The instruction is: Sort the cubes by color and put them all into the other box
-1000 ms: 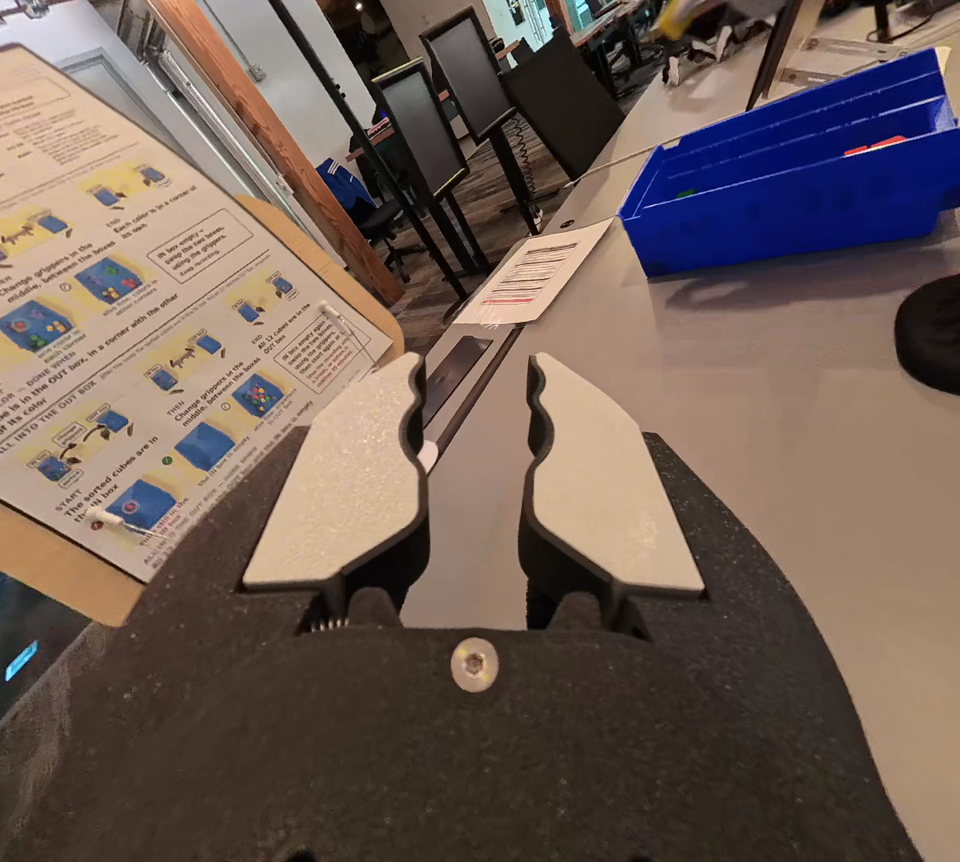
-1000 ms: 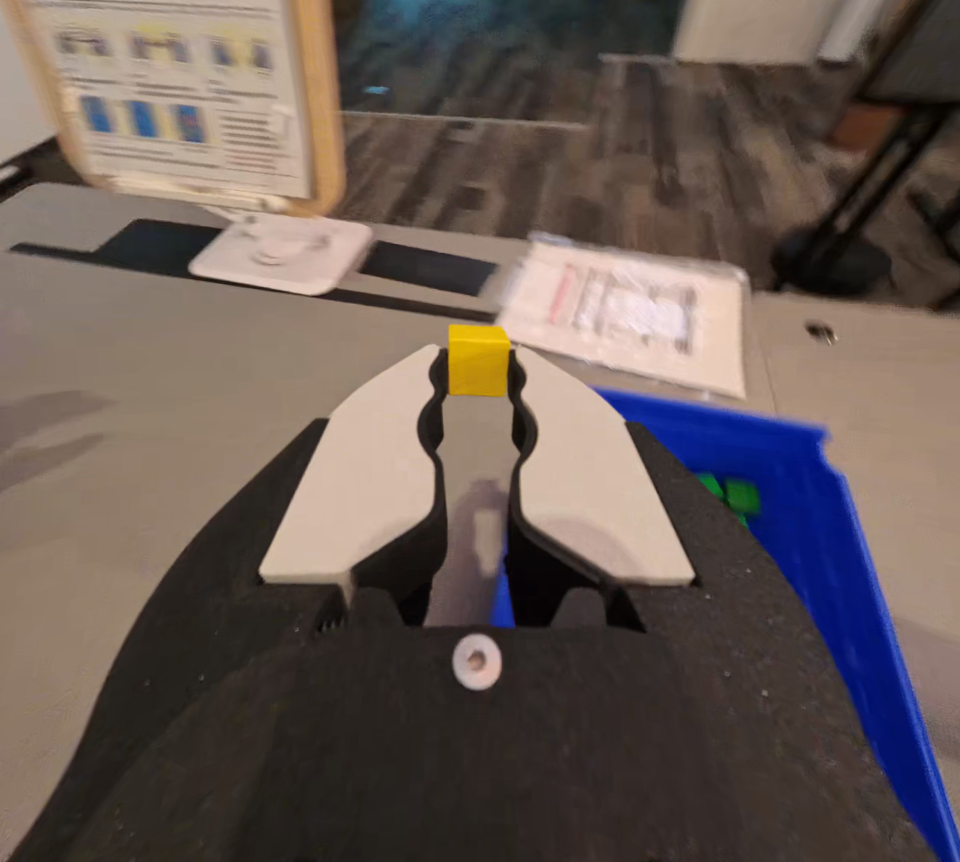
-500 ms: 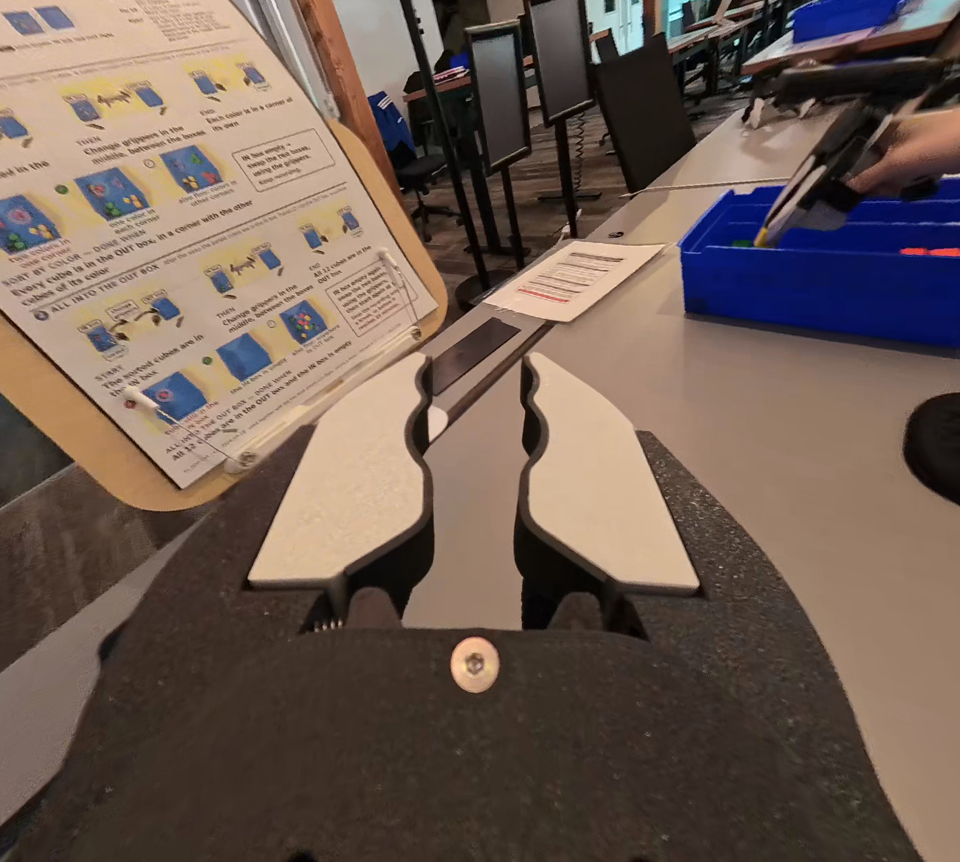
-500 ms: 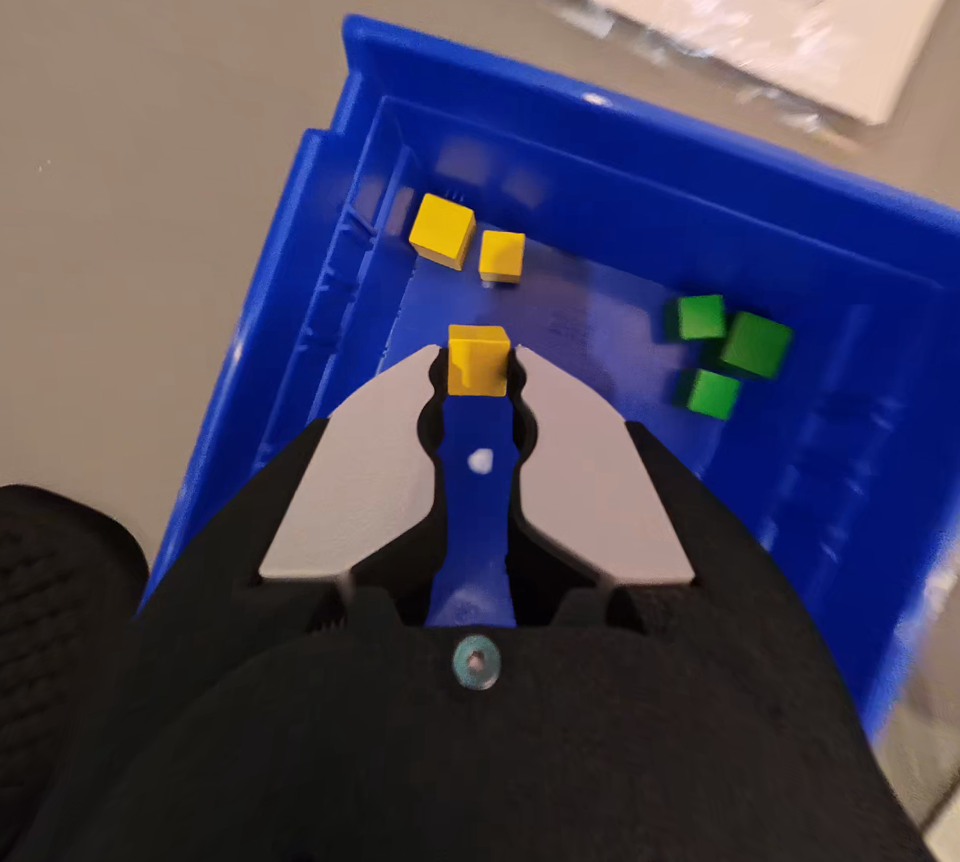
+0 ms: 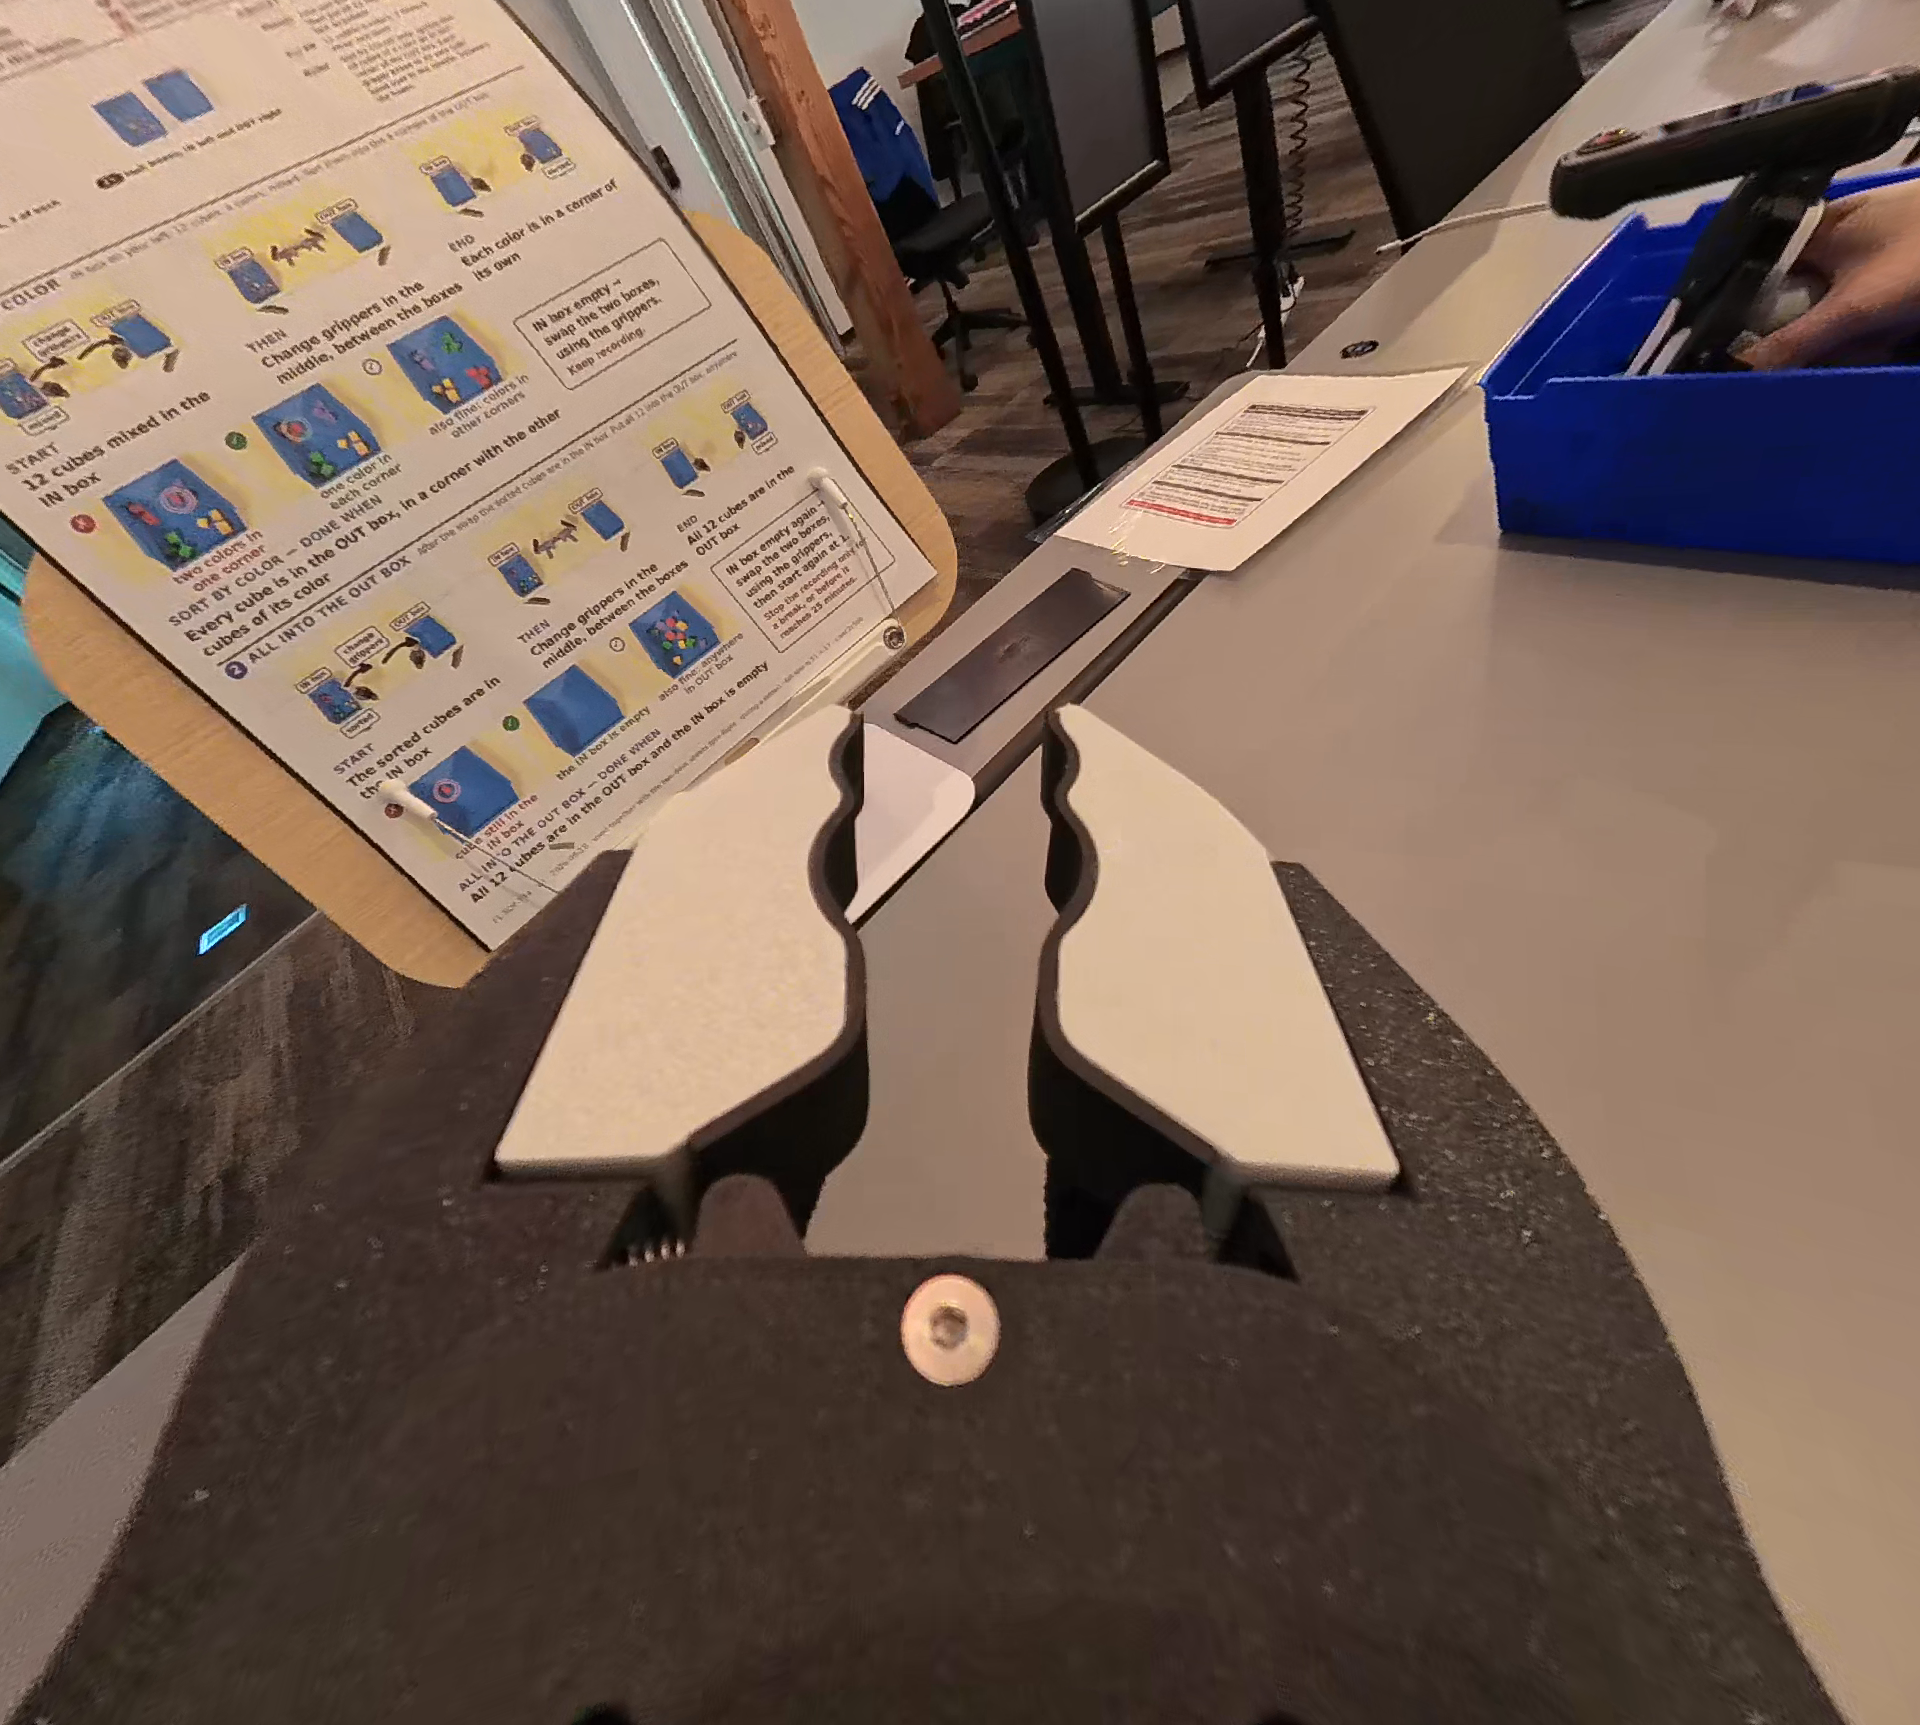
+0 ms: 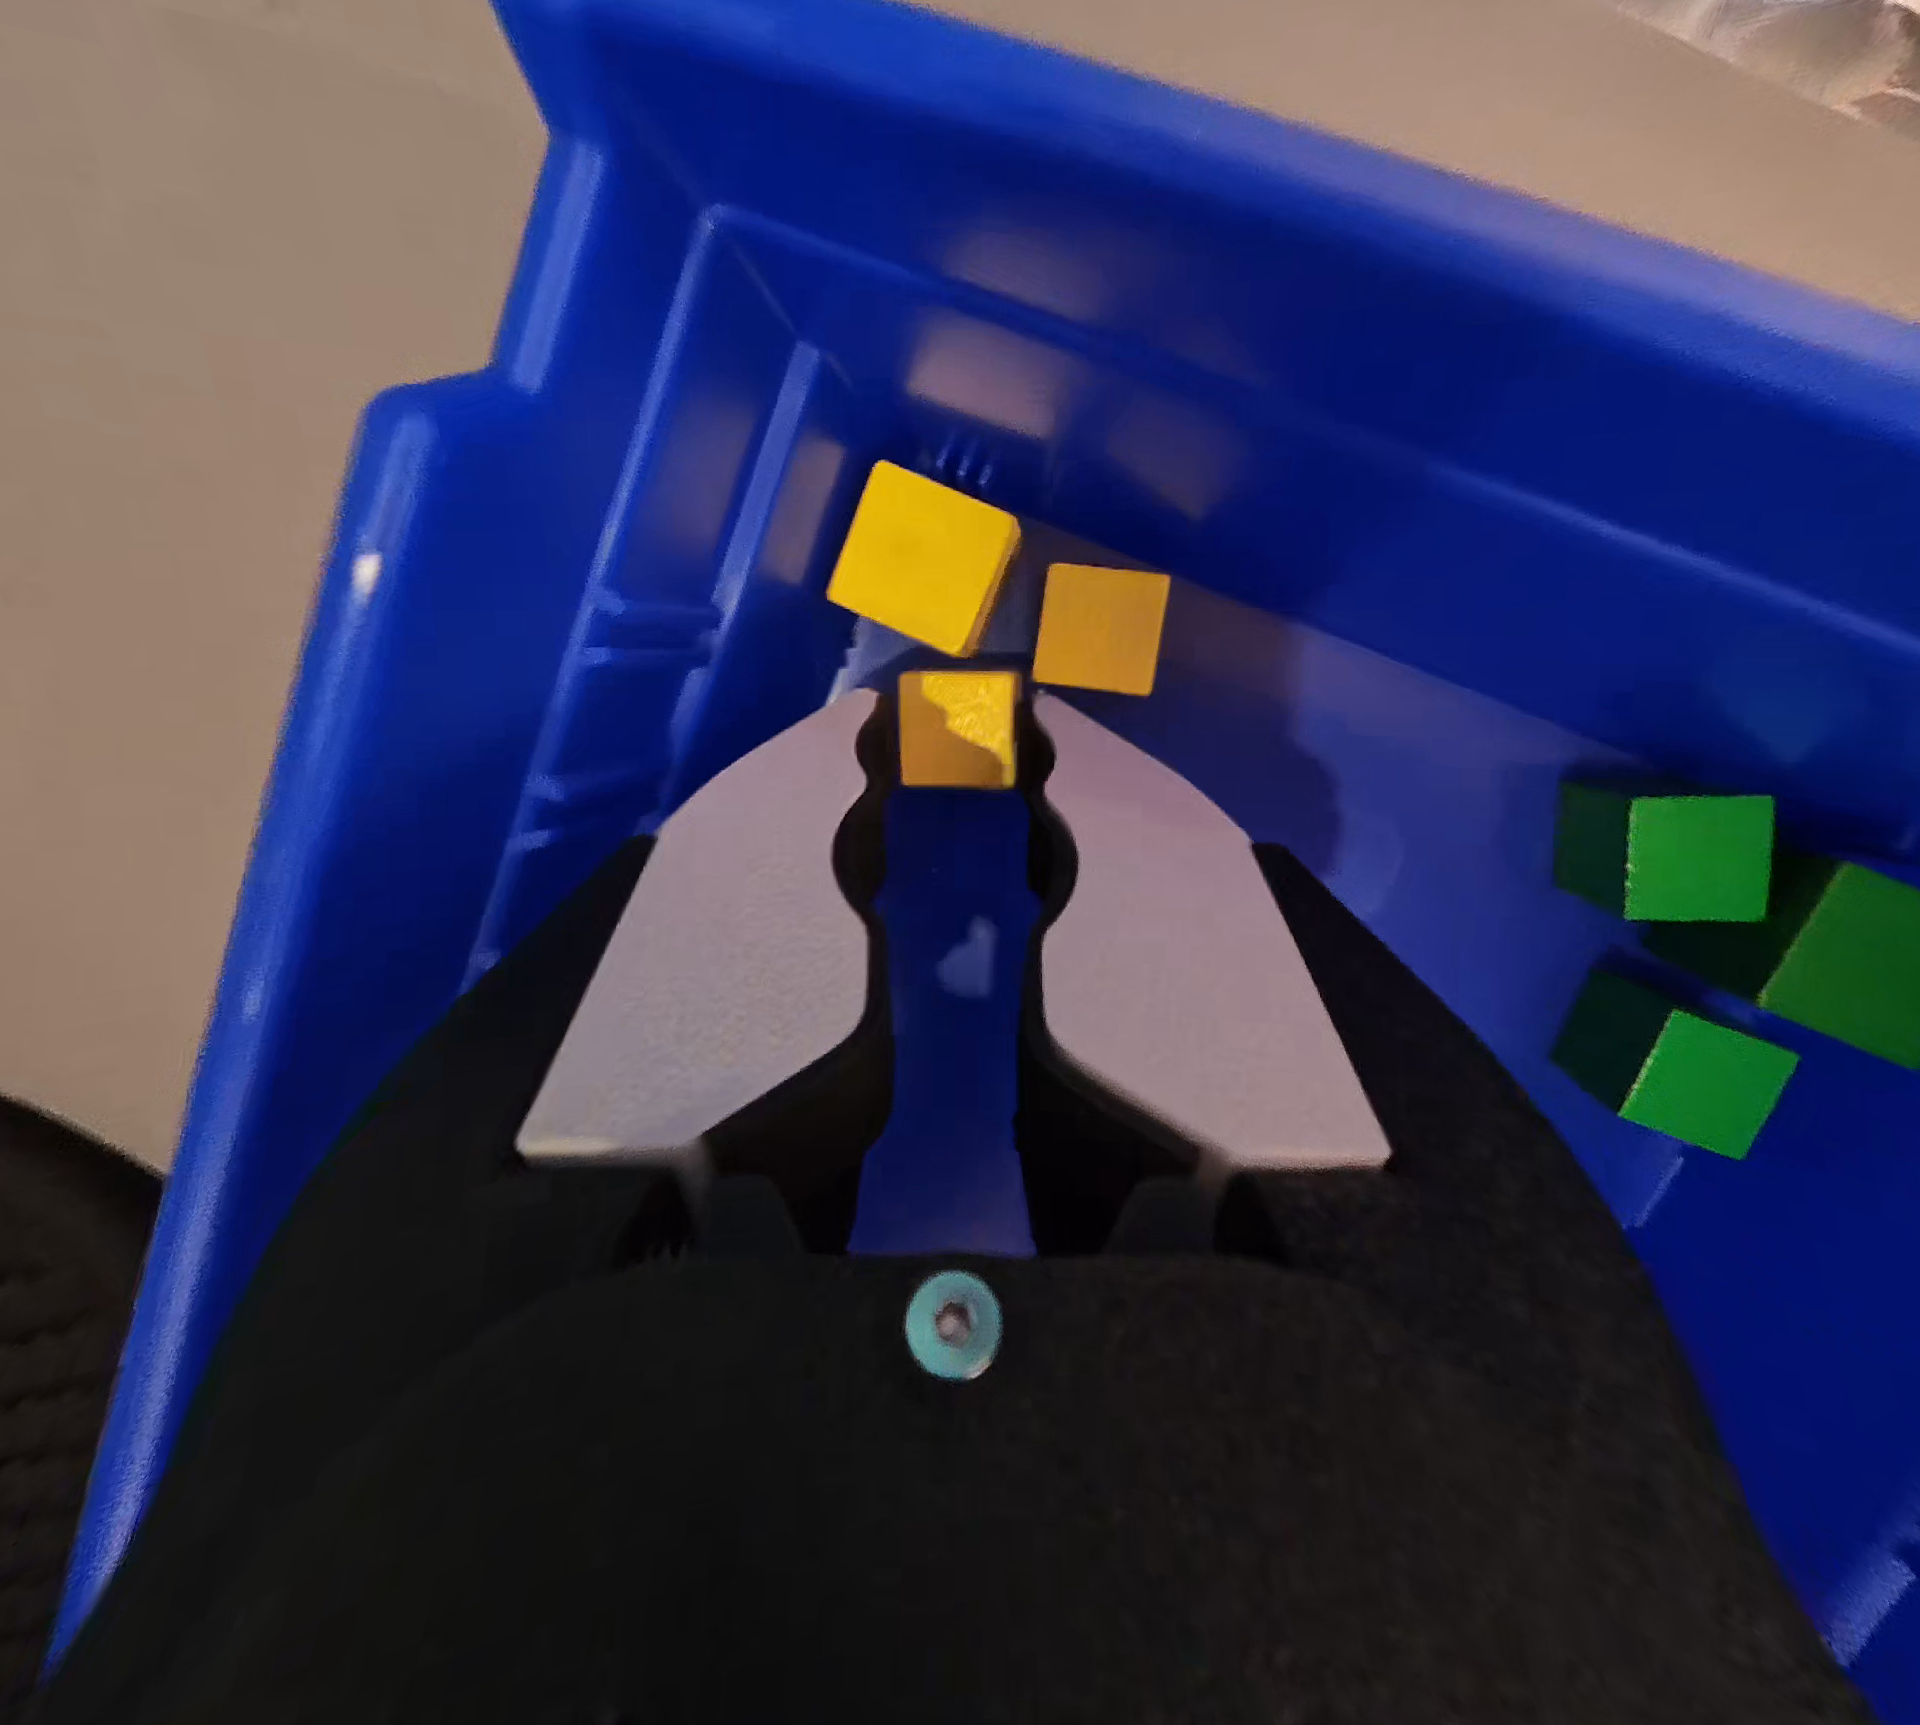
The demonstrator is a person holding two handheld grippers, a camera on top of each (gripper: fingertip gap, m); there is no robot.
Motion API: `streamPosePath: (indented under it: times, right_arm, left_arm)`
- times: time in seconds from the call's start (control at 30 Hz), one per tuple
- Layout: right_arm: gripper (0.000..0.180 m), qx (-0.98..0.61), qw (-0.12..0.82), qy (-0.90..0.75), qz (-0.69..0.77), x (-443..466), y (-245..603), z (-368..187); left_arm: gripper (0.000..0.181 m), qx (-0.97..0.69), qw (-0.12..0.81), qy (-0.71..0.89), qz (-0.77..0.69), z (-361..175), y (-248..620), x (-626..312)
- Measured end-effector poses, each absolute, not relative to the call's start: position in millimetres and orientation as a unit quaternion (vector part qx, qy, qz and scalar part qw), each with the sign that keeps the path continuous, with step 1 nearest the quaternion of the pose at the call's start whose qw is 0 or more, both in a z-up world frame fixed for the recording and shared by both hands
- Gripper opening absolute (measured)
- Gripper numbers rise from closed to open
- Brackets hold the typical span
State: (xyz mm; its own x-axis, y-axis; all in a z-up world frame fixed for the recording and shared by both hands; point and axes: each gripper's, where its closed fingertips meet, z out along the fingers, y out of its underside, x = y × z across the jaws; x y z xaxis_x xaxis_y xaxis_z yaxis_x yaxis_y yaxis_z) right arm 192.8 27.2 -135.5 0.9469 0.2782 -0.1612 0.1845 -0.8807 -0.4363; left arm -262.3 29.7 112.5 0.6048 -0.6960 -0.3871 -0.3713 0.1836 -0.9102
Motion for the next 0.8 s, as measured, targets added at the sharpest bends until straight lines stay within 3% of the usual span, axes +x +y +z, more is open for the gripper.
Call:
streamPosePath:
  times: [0.13, 0.27, 0.43, 0.63, 0.8]
  right_arm:
    - [0.033, -0.941, 0.295, -0.089, 0.137, 199, 21, -88]
    - [0.035, -0.903, 0.406, -0.060, 0.125, 195, -6, -1]
    - [0.043, -0.851, 0.498, -0.087, 0.141, 130, -43, 89]
    - [0.046, -0.844, 0.487, -0.194, 0.112, 41, -44, 95]
    - [0.043, -0.840, 0.463, -0.243, 0.142, -9, -20, 77]
  left_arm:
    - [0.032, -0.624, 0.648, 0.419, -0.123, 117, 23, -270]
    - [0.032, -0.637, 0.656, 0.390, -0.108, 116, 24, -298]
    - [0.033, -0.691, 0.642, 0.324, -0.073, 98, 35, -363]
    - [0.035, -0.748, 0.607, 0.267, -0.011, 86, 23, -475]
    - [0.036, -0.825, 0.485, 0.263, 0.121, 54, 21, -597]
